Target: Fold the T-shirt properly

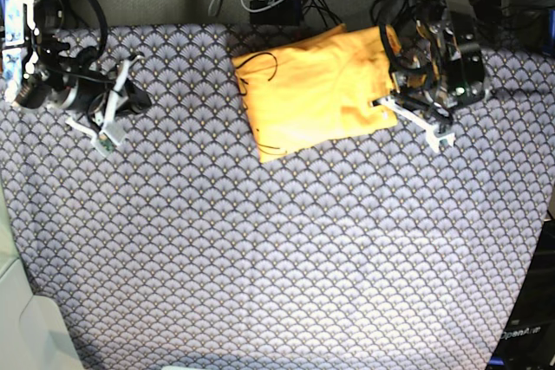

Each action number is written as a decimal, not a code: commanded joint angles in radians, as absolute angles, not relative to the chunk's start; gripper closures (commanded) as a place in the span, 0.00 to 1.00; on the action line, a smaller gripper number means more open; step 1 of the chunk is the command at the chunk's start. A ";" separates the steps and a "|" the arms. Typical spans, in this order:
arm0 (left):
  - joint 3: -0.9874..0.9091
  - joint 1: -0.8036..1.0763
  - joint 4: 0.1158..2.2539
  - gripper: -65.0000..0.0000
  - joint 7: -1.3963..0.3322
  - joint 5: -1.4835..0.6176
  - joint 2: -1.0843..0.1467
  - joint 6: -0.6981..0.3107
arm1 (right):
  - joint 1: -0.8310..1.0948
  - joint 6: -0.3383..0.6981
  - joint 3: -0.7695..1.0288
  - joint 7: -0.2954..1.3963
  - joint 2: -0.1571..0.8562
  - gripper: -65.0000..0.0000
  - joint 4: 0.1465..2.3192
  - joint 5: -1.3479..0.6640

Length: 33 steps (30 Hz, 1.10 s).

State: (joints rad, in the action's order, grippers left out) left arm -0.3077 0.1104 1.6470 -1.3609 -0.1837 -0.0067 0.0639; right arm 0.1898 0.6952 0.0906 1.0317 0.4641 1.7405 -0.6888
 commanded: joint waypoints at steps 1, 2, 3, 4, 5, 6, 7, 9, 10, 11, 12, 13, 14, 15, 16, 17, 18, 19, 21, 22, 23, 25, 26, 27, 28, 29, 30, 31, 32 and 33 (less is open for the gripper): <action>-0.291 0.119 1.638 1.00 -1.371 -0.255 0.022 0.059 | 0.186 0.698 0.096 1.015 0.466 0.98 1.756 -0.707; -0.291 0.114 1.655 1.00 -1.386 -0.255 0.028 0.059 | 0.186 0.698 0.096 1.015 0.456 0.98 1.756 -0.707; -0.291 0.105 1.670 1.00 -1.396 -0.255 0.042 0.059 | 0.188 0.698 0.096 1.015 0.452 0.98 1.756 -0.705; -0.291 0.099 1.684 1.00 -1.396 -0.249 0.056 0.061 | 0.188 0.698 0.096 1.015 0.452 0.98 1.756 -0.705; -0.291 0.099 1.695 1.00 -1.396 -0.246 0.065 0.061 | 0.189 0.698 0.096 1.015 0.450 0.98 1.756 -0.705; -0.291 0.099 1.702 1.00 -1.396 -0.246 0.073 0.061 | 0.189 0.698 0.096 1.015 0.449 0.98 1.756 -0.705; -0.291 0.097 1.707 1.00 -1.396 -0.246 0.081 0.061 | 0.189 0.698 0.094 1.015 0.443 0.98 1.756 -0.705; -0.291 0.082 1.696 1.00 -1.396 -0.246 0.088 0.061 | 0.189 0.698 0.094 1.015 0.440 0.98 1.756 -0.705; -0.291 0.071 1.687 1.00 -1.396 -0.246 0.090 0.061 | 0.189 0.698 0.094 1.015 0.440 0.98 1.756 -0.705; -0.291 0.062 1.673 1.00 -1.396 -0.246 0.097 0.061 | 0.189 0.698 0.094 1.015 0.440 0.98 1.756 -0.705; -0.291 0.054 1.664 1.00 -1.396 -0.246 0.101 0.061 | 0.189 0.698 0.094 1.015 0.440 0.98 1.756 -0.705; -0.291 0.047 1.656 1.00 -1.396 -0.246 0.104 0.061 | 0.189 0.698 0.094 1.015 0.440 0.98 1.756 -0.705; -0.291 0.042 1.652 1.00 -1.396 -0.246 0.105 0.061 | 0.189 0.698 0.094 1.015 0.440 0.98 1.756 -0.705; -0.291 0.038 1.649 1.00 -1.396 -0.246 0.107 0.061 | 0.191 0.698 0.094 1.015 0.440 0.98 1.756 -0.705; -0.291 0.030 1.647 1.00 -1.396 -0.246 0.108 0.061 | 0.191 0.698 0.094 1.015 0.440 0.98 1.756 -0.705; -0.291 0.019 1.647 1.00 -1.396 -0.246 0.108 0.061 | 0.193 0.698 0.094 1.015 0.438 0.98 1.755 -0.705; -0.291 0.012 1.647 1.00 -1.396 -0.246 0.111 0.061 | 0.196 0.698 0.094 1.015 0.438 0.98 1.755 -0.705; -0.291 0.002 1.647 1.00 -1.396 -0.246 0.122 0.061 | 0.199 0.698 0.094 1.015 0.438 0.98 1.755 -0.705; -0.291 -0.007 1.647 1.00 -1.396 -0.245 0.134 0.061 | 0.206 0.698 0.094 1.015 0.437 0.98 1.756 -0.705; -0.291 -0.008 1.646 1.00 -1.396 -0.245 0.136 0.061 | 0.206 0.698 0.094 1.015 0.433 0.98 1.756 -0.705; -0.291 -0.013 1.646 1.00 -1.396 -0.245 0.139 0.061 | 0.209 0.698 0.093 1.015 0.423 0.98 1.756 -0.705; -0.291 -0.027 1.639 1.00 -1.396 -0.245 0.140 0.061 | 0.222 0.698 0.093 1.015 0.401 0.98 1.756 -0.705; -0.291 -0.028 1.623 1.00 -1.396 -0.245 0.150 0.061 | 0.223 0.698 0.091 1.015 0.392 0.98 1.756 -0.705; -0.292 -0.035 1.604 1.00 -1.396 -0.245 0.153 0.061 | 0.225 0.698 0.091 1.015 0.381 0.98 1.756 -0.705; -0.292 -0.054 1.583 1.00 -1.396 -0.245 0.153 0.061 | 0.226 0.698 0.085 1.015 0.369 0.98 1.756 -0.705; -0.292 -0.067 1.561 1.00 -1.396 -0.245 0.153 0.061 | 0.226 0.698 0.071 1.015 0.363 0.98 1.756 -0.705; -0.292 -0.079 1.537 1.00 -1.385 -0.245 0.153 0.061 | 0.226 0.698 0.054 1.015 0.361 0.98 1.756 -0.705; -0.292 -0.088 1.511 1.00 -1.374 -0.245 0.153 0.061 | 0.226 0.698 0.035 1.013 0.361 0.98 1.756 -0.705; -0.292 -0.101 1.495 1.00 -1.369 -0.245 0.154 0.061 | 0.226 0.698 0.018 1.013 0.361 0.98 1.756 -0.705; -0.294 -0.113 1.489 1.00 -1.372 -0.246 0.156 0.061 | 0.226 0.698 0.005 1.013 0.363 0.98 1.756 -0.705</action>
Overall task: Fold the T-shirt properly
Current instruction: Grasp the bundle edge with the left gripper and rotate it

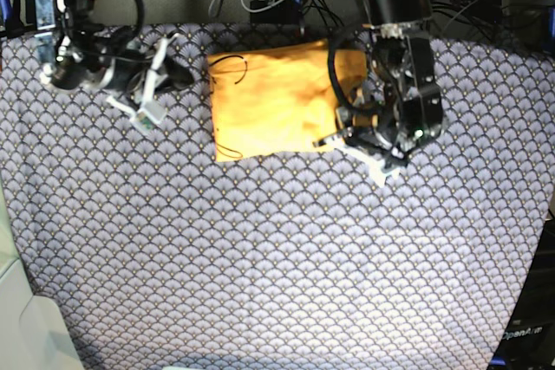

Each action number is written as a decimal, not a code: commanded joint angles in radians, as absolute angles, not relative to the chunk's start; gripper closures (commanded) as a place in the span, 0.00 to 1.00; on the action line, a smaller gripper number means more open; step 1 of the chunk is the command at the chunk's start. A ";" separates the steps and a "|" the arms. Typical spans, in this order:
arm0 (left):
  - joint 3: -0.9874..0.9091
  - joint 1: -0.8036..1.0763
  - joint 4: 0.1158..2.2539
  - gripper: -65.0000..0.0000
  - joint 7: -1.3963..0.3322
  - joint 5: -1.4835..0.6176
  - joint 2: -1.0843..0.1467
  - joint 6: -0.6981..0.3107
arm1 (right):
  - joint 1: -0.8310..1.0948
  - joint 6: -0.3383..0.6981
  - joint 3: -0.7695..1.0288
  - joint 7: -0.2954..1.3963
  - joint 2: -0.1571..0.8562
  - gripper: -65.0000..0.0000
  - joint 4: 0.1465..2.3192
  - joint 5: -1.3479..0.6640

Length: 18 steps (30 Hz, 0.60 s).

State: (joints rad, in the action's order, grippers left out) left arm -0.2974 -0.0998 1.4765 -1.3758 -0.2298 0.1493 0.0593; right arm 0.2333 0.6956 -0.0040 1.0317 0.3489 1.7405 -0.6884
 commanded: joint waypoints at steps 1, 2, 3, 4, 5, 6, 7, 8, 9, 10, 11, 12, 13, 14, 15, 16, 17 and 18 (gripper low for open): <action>-0.295 -0.122 1.494 1.00 -1.385 -0.249 0.156 0.061 | 0.226 0.698 -0.002 1.013 0.363 0.98 1.756 -0.705; -0.295 -0.128 1.503 1.00 -1.396 -0.252 0.151 0.061 | 0.226 0.698 -0.002 1.013 0.363 0.98 1.756 -0.705; -0.297 -0.130 1.520 1.00 -1.396 -0.254 0.150 0.061 | 0.226 0.698 -0.004 1.013 0.364 0.98 1.756 -0.705; -0.297 -0.130 1.550 1.00 -1.396 -0.249 0.148 0.061 | 0.226 0.698 -0.004 1.013 0.366 0.98 1.756 -0.705; -0.297 -0.127 1.592 1.00 -1.396 -0.248 0.148 0.061 | 0.226 0.698 -0.001 1.013 0.366 0.98 1.756 -0.705; -0.297 -0.127 1.633 1.00 -1.396 -0.248 0.142 0.061 | 0.226 0.698 -0.001 1.013 0.366 0.98 1.756 -0.705; -0.297 -0.125 1.669 1.00 -1.396 -0.252 0.128 0.061 | 0.226 0.698 -0.001 1.013 0.366 0.98 1.756 -0.705; -0.298 -0.125 1.710 1.00 -1.396 -0.254 0.119 0.061 | 0.226 0.698 -0.002 1.013 0.366 0.98 1.756 -0.705; -0.302 -0.122 1.750 1.00 -1.396 -0.246 0.114 0.061 | 0.226 0.698 -0.004 1.013 0.366 0.98 1.756 -0.705; -0.315 -0.110 1.782 1.00 -1.396 -0.245 0.114 0.062 | 0.226 0.698 -0.004 1.013 0.366 0.98 1.756 -0.705; -0.340 -0.088 1.813 1.00 -1.396 -0.245 0.114 0.068 | 0.226 0.698 -0.004 1.013 0.364 0.98 1.756 -0.705; -0.360 -0.062 1.833 1.00 -1.396 -0.245 0.114 0.085 | 0.226 0.698 -0.004 1.013 0.364 0.98 1.756 -0.705; -0.371 -0.039 1.836 1.00 -1.396 -0.245 0.113 0.102 | 0.225 0.698 -0.004 1.012 0.364 0.98 1.756 -0.705; -0.375 -0.015 1.828 1.00 -1.396 -0.248 0.113 0.114 | 0.220 0.698 -0.004 1.012 0.364 0.98 1.756 -0.705; -0.372 0.008 1.813 1.00 -1.396 -0.251 0.111 0.117 | 0.219 0.698 -0.004 1.012 0.364 0.98 1.756 -0.705; -0.372 0.022 1.797 1.00 -1.396 -0.255 0.111 0.119 | 0.217 0.698 -0.001 1.012 0.364 0.98 1.756 -0.705; -0.372 0.030 1.785 1.00 -1.396 -0.257 0.113 0.117 | 0.216 0.698 -0.001 1.012 0.364 0.98 1.756 -0.705; -0.372 0.036 1.774 1.00 -1.396 -0.257 0.116 0.117 | 0.216 0.698 -0.004 1.012 0.364 0.98 1.756 -0.705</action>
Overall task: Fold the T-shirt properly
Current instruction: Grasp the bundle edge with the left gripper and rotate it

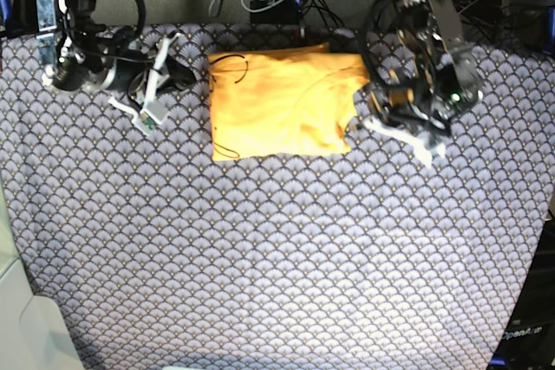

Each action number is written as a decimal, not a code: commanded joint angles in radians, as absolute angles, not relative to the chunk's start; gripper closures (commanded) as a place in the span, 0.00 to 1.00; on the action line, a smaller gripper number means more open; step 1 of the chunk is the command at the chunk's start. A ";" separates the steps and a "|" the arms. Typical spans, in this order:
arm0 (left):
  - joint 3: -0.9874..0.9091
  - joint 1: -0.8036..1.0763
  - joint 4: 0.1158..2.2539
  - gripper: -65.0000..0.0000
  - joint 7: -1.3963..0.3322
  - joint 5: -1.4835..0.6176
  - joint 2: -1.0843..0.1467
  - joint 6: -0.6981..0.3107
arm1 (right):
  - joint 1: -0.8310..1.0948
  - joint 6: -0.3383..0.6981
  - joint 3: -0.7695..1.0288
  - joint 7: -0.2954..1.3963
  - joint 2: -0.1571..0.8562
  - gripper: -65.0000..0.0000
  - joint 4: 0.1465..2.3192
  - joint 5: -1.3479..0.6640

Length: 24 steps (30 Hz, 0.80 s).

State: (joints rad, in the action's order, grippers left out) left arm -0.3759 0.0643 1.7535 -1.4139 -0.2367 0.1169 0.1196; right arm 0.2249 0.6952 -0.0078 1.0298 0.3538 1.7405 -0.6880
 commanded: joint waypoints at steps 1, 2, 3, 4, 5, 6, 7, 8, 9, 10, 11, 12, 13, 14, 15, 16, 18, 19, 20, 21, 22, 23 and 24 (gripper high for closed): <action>-0.367 0.039 1.764 1.00 -1.396 -0.257 0.122 0.117 | 0.216 0.698 -0.004 1.012 0.361 0.98 1.756 -0.705; -0.354 0.042 1.748 1.00 -1.396 -0.257 0.127 0.117 | 0.216 0.698 -0.004 1.012 0.360 0.98 1.756 -0.705; -0.338 0.042 1.735 1.00 -1.396 -0.257 0.137 0.119 | 0.216 0.698 -0.004 1.012 0.360 0.98 1.756 -0.705; -0.321 0.042 1.721 1.00 -1.396 -0.255 0.145 0.125 | 0.216 0.698 -0.004 1.012 0.358 0.98 1.756 -0.705; -0.309 0.041 1.702 1.00 -1.396 -0.255 0.154 0.127 | 0.216 0.698 -0.005 1.012 0.354 0.98 1.756 -0.705; -0.295 0.039 1.685 1.00 -1.396 -0.254 0.157 0.127 | 0.216 0.698 -0.007 1.012 0.343 0.98 1.756 -0.705; -0.288 0.038 1.670 1.00 -1.396 -0.248 0.157 0.127 | 0.216 0.698 -0.007 1.012 0.337 0.98 1.756 -0.705; -0.282 0.036 1.655 1.00 -1.396 -0.246 0.157 0.127 | 0.216 0.698 -0.007 1.012 0.334 0.98 1.756 -0.705; -0.277 0.036 1.644 1.00 -1.396 -0.246 0.157 0.127 | 0.217 0.698 -0.007 1.012 0.332 0.98 1.756 -0.705; -0.277 0.036 1.635 1.00 -1.396 -0.246 0.157 0.128 | 0.217 0.698 -0.007 1.012 0.332 0.98 1.756 -0.705; -0.277 0.036 1.624 1.00 -1.396 -0.246 0.157 0.128 | 0.220 0.698 -0.007 1.012 0.332 0.98 1.758 -0.705; -0.277 0.035 1.612 1.00 -1.396 -0.246 0.157 0.128 | 0.223 0.698 -0.007 1.012 0.331 0.98 1.759 -0.705; -0.277 0.035 1.595 1.00 -1.392 -0.246 0.157 0.128 | 0.226 0.698 -0.007 1.012 0.331 0.98 1.761 -0.705; -0.277 0.028 1.578 1.00 -1.383 -0.246 0.157 0.128 | 0.226 0.698 -0.007 1.013 0.331 0.98 1.759 -0.705; -0.277 0.013 1.560 1.00 -1.380 -0.246 0.157 0.128 | 0.226 0.698 -0.007 1.013 0.331 0.98 1.756 -0.705; -0.277 -0.002 1.541 1.00 -1.380 -0.246 0.157 0.128 | 0.228 0.698 -0.007 1.013 0.331 0.98 1.756 -0.705; -0.278 -0.024 1.518 1.00 -1.372 -0.254 0.157 0.128 | 0.240 0.698 -0.018 1.013 0.331 0.98 1.761 -0.705; -0.278 -0.035 1.508 1.00 -1.366 -0.254 0.157 0.128 | 0.243 0.698 -0.030 1.012 0.331 0.98 1.762 -0.705; -0.278 -0.047 1.495 1.00 -1.356 -0.254 0.157 0.128 | 0.245 0.698 -0.039 1.012 0.331 0.98 1.762 -0.705; -0.278 -0.062 1.480 1.00 -1.340 -0.255 0.157 0.128 | 0.245 0.698 -0.048 1.012 0.331 0.98 1.762 -0.705; -0.278 -0.079 1.463 1.00 -1.330 -0.255 0.157 0.128 | 0.246 0.698 -0.056 1.012 0.331 0.98 1.762 -0.705; -0.278 -0.094 1.443 1.00 -1.322 -0.257 0.157 0.128 | 0.246 0.698 -0.067 1.012 0.331 0.98 1.762 -0.705; -0.278 -0.108 1.428 1.00 -1.316 -0.257 0.157 0.128 | 0.246 0.698 -0.081 1.012 0.331 0.98 1.762 -0.705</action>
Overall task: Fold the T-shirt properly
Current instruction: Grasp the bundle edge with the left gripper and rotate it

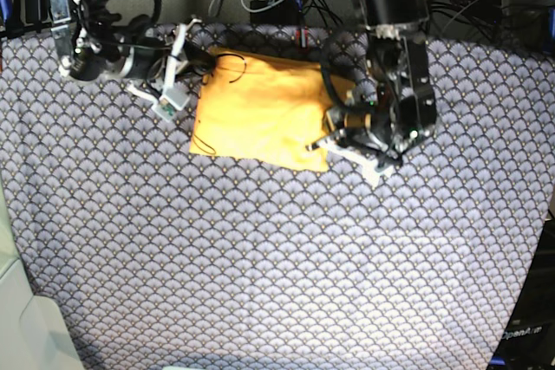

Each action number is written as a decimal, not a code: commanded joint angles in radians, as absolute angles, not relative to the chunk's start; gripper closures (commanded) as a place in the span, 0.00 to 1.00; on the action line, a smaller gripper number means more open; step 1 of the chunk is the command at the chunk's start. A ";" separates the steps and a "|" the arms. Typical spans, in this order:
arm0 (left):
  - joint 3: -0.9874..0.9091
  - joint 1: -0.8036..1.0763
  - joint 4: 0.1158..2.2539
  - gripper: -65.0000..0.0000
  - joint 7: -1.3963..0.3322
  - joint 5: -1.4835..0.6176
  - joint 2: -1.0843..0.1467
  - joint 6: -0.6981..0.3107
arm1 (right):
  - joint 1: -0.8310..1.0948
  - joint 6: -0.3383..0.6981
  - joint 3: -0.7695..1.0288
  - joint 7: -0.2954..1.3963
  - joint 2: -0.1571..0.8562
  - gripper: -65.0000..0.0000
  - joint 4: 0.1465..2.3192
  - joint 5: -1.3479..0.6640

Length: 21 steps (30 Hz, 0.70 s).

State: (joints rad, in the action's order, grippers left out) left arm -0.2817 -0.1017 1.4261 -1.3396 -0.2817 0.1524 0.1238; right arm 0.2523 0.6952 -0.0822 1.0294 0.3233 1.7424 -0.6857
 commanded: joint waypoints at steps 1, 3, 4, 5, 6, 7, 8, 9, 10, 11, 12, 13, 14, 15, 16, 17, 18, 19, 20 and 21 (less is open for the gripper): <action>-0.278 -0.124 1.409 1.00 -1.316 -0.257 0.157 0.128 | 0.246 0.698 -0.101 1.012 0.331 0.98 1.762 -0.705; -0.278 -0.163 1.386 1.00 -1.314 -0.259 0.157 0.128 | 0.246 0.698 -0.143 1.012 0.335 0.98 1.762 -0.705; -0.278 -0.186 1.380 1.00 -1.314 -0.268 0.157 0.128 | 0.246 0.698 -0.163 1.010 0.337 0.97 1.762 -0.705; -0.278 -0.208 1.377 1.00 -1.310 -0.291 0.157 0.128 | 0.246 0.698 -0.182 1.010 0.337 0.97 1.764 -0.705; -0.282 -0.229 1.377 1.00 -1.305 -0.323 0.157 0.128 | 0.246 0.698 -0.191 1.006 0.337 0.97 1.764 -0.705; -0.285 -0.246 1.383 1.00 -1.303 -0.357 0.157 0.139 | 0.246 0.698 -0.197 0.992 0.338 0.97 1.764 -0.705; -0.285 -0.259 1.389 1.00 -1.305 -0.387 0.157 0.165 | 0.249 0.698 -0.199 0.977 0.340 0.97 1.764 -0.705; -0.285 -0.274 1.402 1.00 -1.313 -0.424 0.157 0.203 | 0.257 0.698 -0.197 0.966 0.349 0.98 1.762 -0.705; -0.285 -0.282 1.425 1.00 -1.333 -0.455 0.157 0.257 | 0.271 0.698 -0.196 0.952 0.366 0.98 1.764 -0.705; -0.285 -0.286 1.448 1.00 -1.356 -0.476 0.157 0.300 | 0.280 0.698 -0.196 0.937 0.378 0.98 1.764 -0.707; -0.285 -0.285 1.481 1.00 -1.386 -0.501 0.157 0.349 | 0.288 0.698 -0.194 0.918 0.394 0.98 1.764 -0.707; -0.285 -0.282 1.509 1.00 -1.396 -0.524 0.157 0.394 | 0.292 0.698 -0.194 0.903 0.410 0.98 1.764 -0.707; -0.285 -0.269 1.538 1.00 -1.396 -0.547 0.143 0.427 | 0.302 0.698 -0.194 0.892 0.423 0.98 1.764 -0.707; -0.285 -0.248 1.573 1.00 -1.396 -0.575 0.122 0.463 | 0.309 0.698 -0.193 0.877 0.435 0.98 1.764 -0.707; -0.288 -0.223 1.612 1.00 -1.396 -0.604 0.096 0.489 | 0.314 0.698 -0.193 0.862 0.450 0.98 1.764 -0.707; -0.294 -0.197 1.647 1.00 -1.396 -0.634 0.076 0.510 | 0.317 0.698 -0.191 0.846 0.461 0.98 1.764 -0.707; -0.306 -0.162 1.675 1.00 -1.396 -0.668 0.056 0.530 | 0.318 0.698 -0.191 0.834 0.470 0.98 1.764 -0.707; -0.320 -0.125 1.693 1.00 -1.396 -0.694 0.033 0.538 | 0.318 0.698 -0.191 0.828 0.475 0.98 1.762 -0.707; -0.332 -0.082 1.705 1.00 -1.396 -0.717 0.005 0.539 | 0.318 0.698 -0.189 0.820 0.484 0.98 1.759 -0.707; -0.340 -0.047 1.719 1.00 -1.396 -0.742 -0.016 0.538 | 0.318 0.698 -0.179 0.814 0.493 0.98 1.758 -0.707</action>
